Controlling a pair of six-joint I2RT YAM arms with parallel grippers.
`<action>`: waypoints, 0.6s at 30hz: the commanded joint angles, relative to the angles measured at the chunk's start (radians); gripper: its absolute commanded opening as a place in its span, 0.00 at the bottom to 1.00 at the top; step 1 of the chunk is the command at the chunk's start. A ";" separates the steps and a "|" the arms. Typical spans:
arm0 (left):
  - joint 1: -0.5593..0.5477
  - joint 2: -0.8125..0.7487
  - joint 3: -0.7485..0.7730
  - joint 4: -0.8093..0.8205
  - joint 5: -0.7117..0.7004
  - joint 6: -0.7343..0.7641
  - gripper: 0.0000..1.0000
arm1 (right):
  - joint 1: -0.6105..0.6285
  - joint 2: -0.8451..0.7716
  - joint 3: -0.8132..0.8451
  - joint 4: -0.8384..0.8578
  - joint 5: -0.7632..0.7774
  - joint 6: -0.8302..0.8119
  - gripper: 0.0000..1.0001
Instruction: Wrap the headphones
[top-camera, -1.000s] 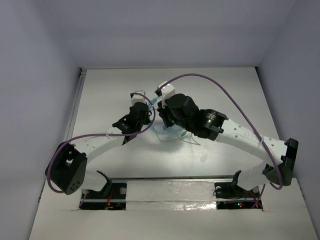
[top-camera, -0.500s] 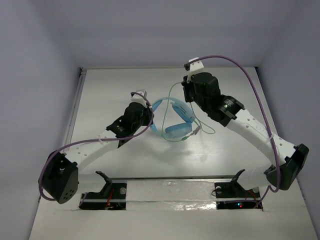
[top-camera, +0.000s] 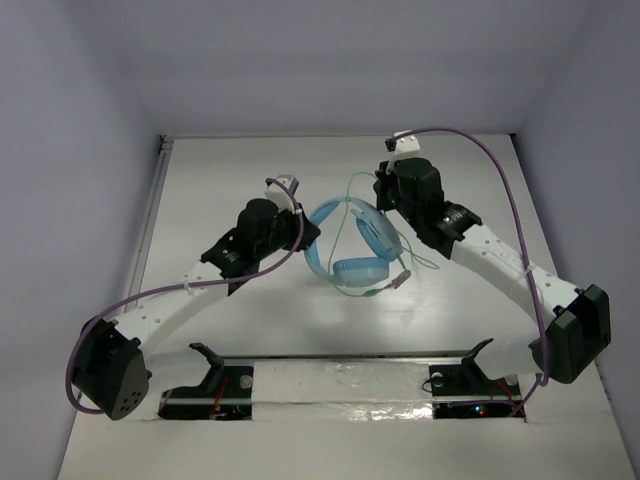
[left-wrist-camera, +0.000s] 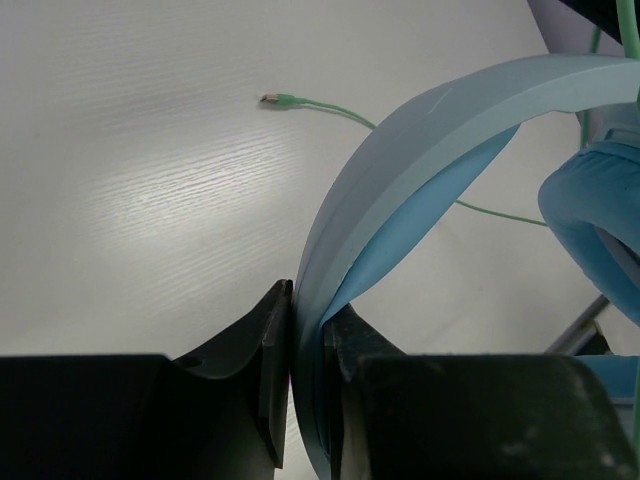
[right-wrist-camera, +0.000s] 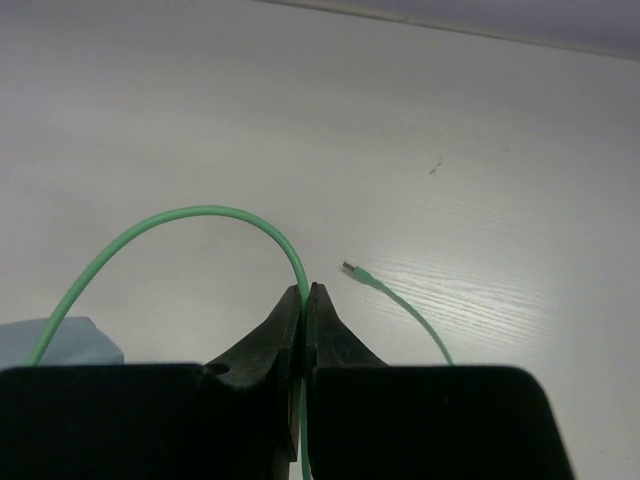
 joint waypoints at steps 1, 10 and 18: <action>0.010 -0.030 0.084 0.099 0.160 -0.040 0.00 | -0.010 -0.026 -0.006 0.137 -0.054 0.048 0.00; 0.148 -0.096 0.044 0.165 0.339 -0.137 0.00 | -0.010 -0.142 -0.128 0.218 0.012 0.093 0.00; 0.203 -0.124 0.055 0.164 0.392 -0.146 0.00 | -0.010 -0.173 -0.217 0.290 -0.051 0.152 0.00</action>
